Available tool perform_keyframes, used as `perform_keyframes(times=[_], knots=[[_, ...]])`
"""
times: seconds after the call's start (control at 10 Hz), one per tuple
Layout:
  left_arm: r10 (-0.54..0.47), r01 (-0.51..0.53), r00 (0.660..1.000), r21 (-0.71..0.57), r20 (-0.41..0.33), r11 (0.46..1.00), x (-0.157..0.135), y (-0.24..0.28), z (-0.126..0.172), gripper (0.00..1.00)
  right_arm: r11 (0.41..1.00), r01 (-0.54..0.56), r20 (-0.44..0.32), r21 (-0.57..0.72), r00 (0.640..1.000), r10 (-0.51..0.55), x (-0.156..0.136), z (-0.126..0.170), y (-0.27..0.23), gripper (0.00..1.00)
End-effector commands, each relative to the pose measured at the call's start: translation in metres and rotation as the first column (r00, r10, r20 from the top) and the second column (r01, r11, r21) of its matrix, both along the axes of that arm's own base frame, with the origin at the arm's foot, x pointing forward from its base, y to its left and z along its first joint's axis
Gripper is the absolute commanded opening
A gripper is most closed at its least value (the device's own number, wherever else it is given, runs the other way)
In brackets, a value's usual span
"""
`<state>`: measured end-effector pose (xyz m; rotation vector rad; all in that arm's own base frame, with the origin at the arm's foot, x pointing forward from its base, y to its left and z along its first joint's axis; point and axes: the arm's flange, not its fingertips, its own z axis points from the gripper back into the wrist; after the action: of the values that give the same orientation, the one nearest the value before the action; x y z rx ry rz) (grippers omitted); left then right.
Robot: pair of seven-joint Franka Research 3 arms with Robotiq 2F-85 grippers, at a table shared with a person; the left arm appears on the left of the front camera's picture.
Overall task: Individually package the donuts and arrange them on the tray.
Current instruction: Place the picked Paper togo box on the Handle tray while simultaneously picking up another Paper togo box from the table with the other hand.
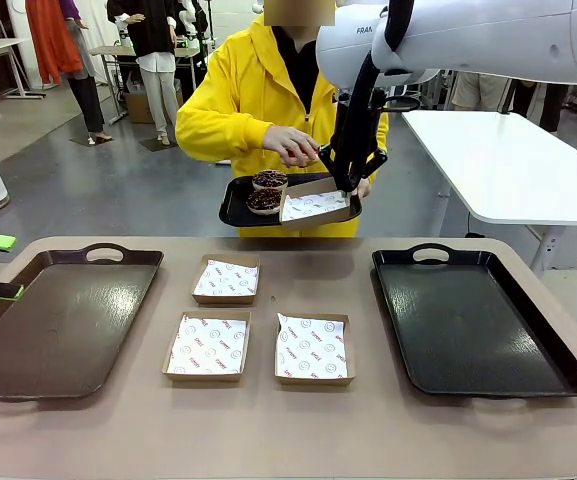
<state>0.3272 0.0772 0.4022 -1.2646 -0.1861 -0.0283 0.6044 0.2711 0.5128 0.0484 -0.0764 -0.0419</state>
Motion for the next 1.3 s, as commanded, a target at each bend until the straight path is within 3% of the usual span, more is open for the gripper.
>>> perform_keyframes(times=[0.0,1.2], knots=[[0.005,-0.005,1.000,-0.020,0.011,1.000,0.0004,0.0006,0.0012,1.00,1.000,0.012,0.004,-0.002,1.000,-0.012,-0.0064,-0.0029,-0.0036,0.00],[0.005,-0.005,1.000,-0.020,0.011,1.000,0.0004,0.0006,0.0012,1.00,1.000,0.012,0.004,-0.002,1.000,-0.012,-0.0064,-0.0029,-0.0036,0.00]])
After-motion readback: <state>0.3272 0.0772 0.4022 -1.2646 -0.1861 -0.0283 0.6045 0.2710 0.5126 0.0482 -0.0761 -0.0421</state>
